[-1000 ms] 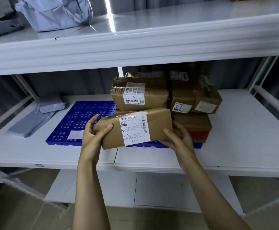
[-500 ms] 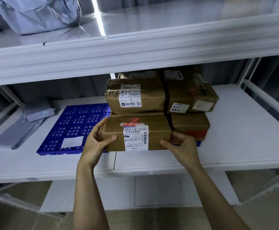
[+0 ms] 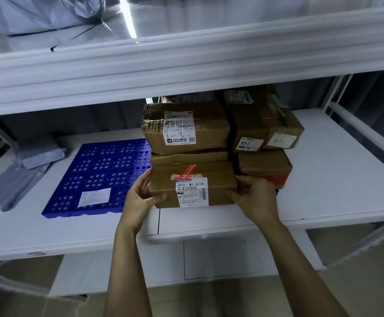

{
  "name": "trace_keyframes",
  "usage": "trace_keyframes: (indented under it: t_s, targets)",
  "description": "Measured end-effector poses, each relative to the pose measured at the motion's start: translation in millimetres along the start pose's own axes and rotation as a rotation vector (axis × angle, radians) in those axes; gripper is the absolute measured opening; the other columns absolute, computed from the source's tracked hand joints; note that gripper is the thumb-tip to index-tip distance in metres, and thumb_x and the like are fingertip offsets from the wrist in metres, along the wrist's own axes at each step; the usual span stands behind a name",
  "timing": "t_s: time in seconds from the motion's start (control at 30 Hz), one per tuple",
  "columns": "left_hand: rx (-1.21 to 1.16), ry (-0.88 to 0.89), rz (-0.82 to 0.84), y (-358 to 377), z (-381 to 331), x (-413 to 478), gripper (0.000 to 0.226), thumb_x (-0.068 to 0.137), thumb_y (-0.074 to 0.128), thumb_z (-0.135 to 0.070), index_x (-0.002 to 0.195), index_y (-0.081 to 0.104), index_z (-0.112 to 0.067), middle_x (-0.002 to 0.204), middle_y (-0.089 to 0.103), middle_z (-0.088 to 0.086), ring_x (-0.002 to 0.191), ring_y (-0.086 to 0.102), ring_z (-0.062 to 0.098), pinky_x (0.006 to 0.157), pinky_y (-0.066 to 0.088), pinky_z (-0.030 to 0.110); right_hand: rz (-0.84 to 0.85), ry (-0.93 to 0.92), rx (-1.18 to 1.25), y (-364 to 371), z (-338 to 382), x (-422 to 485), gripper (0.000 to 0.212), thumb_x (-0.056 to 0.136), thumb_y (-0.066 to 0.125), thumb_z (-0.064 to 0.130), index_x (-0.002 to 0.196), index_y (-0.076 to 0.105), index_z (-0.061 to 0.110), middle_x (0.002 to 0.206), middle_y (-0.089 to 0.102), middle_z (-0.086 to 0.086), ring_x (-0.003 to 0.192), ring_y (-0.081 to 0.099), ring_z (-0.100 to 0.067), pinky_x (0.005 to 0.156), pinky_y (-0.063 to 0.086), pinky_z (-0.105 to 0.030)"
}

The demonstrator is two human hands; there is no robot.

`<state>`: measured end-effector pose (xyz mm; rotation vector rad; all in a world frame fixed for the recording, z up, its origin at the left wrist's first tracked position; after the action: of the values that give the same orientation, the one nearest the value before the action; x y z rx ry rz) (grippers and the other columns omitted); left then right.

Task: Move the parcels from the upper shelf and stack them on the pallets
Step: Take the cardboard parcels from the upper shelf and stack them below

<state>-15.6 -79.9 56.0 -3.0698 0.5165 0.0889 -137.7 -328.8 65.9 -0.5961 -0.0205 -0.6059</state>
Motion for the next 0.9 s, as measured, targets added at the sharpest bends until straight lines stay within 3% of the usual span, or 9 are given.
trace_keyframes:
  t_s: [0.3, 0.5, 0.57, 0.63, 0.7, 0.8, 0.9]
  targets:
    - [0.095, 0.001, -0.005, 2.5, -0.2, 2.2, 0.064, 0.075, 0.075, 0.001, 0.127, 0.048, -0.026, 0.11, 0.063, -0.012, 0.1, 0.061, 0.008, 0.065, 0.055, 0.015, -0.053, 0.009, 0.067, -3.3, -2.3, -3.5, 0.038, 0.079, 0.074, 0.0, 0.115, 0.069, 0.01, 0.1, 0.065, 0.008, 0.081, 0.062, -0.007, 0.073, 0.043, -0.005]
    - [0.138, -0.041, 0.007, 2.2, 5.5, 7.0, 0.07, 0.073, 0.079, -0.005, 0.13, 0.045, -0.025, 0.118, 0.059, -0.005, 0.108, 0.057, 0.013, 0.077, 0.052, 0.024, -0.065, 0.047, 0.103, -11.0, -9.8, -5.3, 0.028, 0.083, 0.061, -0.014, 0.105, 0.071, 0.0, 0.098, 0.068, -0.001, 0.084, 0.061, -0.011, 0.071, 0.043, 0.002]
    - [0.143, -0.059, -0.004, 0.5, 8.4, 7.3, 0.068, 0.073, 0.079, -0.008, 0.129, 0.045, -0.027, 0.12, 0.059, -0.003, 0.108, 0.057, 0.016, 0.078, 0.052, 0.026, -0.095, 0.091, 0.135, -14.9, -15.1, -5.8, 0.031, 0.081, 0.057, -0.019, 0.101, 0.072, -0.002, 0.098, 0.069, -0.004, 0.084, 0.063, -0.013, 0.079, 0.05, -0.007]
    - [0.108, -0.088, -0.009, 0.1, 11.3, 6.4, 0.067, 0.073, 0.08, -0.013, 0.129, 0.046, -0.026, 0.121, 0.059, -0.002, 0.108, 0.059, 0.017, 0.081, 0.053, 0.031, -0.139, 0.122, 0.152, -16.2, -22.4, -5.8, 0.032, 0.079, 0.056, -0.02, 0.096, 0.074, 0.001, 0.093, 0.072, -0.006, 0.086, 0.067, -0.019, 0.089, 0.056, -0.033]
    - [0.058, -0.13, -0.018, 0.9, 14.2, 4.8, 0.061, 0.075, 0.077, -0.019, 0.128, 0.047, -0.024, 0.119, 0.061, 0.0, 0.106, 0.061, 0.019, 0.081, 0.053, 0.031, -0.174, 0.146, 0.159, -17.5, -27.6, -7.0, 0.034, 0.079, 0.054, -0.019, 0.091, 0.076, 0.003, 0.088, 0.072, -0.003, 0.087, 0.068, -0.024, 0.089, 0.056, -0.044]
    - [0.024, -0.174, -0.026, 1.6, 17.5, 3.7, 0.057, 0.078, 0.074, -0.024, 0.129, 0.048, -0.019, 0.117, 0.063, 0.005, 0.102, 0.064, 0.021, 0.082, 0.054, 0.034, -0.165, 0.157, 0.188, -14.6, -27.7, -9.1, 0.035, 0.079, 0.051, -0.019, 0.09, 0.076, 0.004, 0.088, 0.072, -0.004, 0.086, 0.068, -0.024, 0.087, 0.056, -0.046]
    - [0.014, -0.191, -0.044, 0.2, 19.6, 3.5, 0.053, 0.081, 0.073, -0.025, 0.128, 0.049, -0.017, 0.118, 0.064, 0.009, 0.104, 0.064, 0.025, 0.086, 0.054, 0.038, -0.106, 0.151, 0.2, -6.8, -20.1, -12.6, 0.032, 0.082, 0.054, -0.016, 0.095, 0.076, 0.004, 0.088, 0.07, 0.002, 0.084, 0.067, -0.021, 0.087, 0.056, -0.034]
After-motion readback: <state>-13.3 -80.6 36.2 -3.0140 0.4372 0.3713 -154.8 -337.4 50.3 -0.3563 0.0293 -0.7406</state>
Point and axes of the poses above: each hand's wrist, its own x-axis towards the middle knuckle, its own y-axis out of the palm, z = x × y, the point moved 4 cm from there along x, towards the middle knuckle
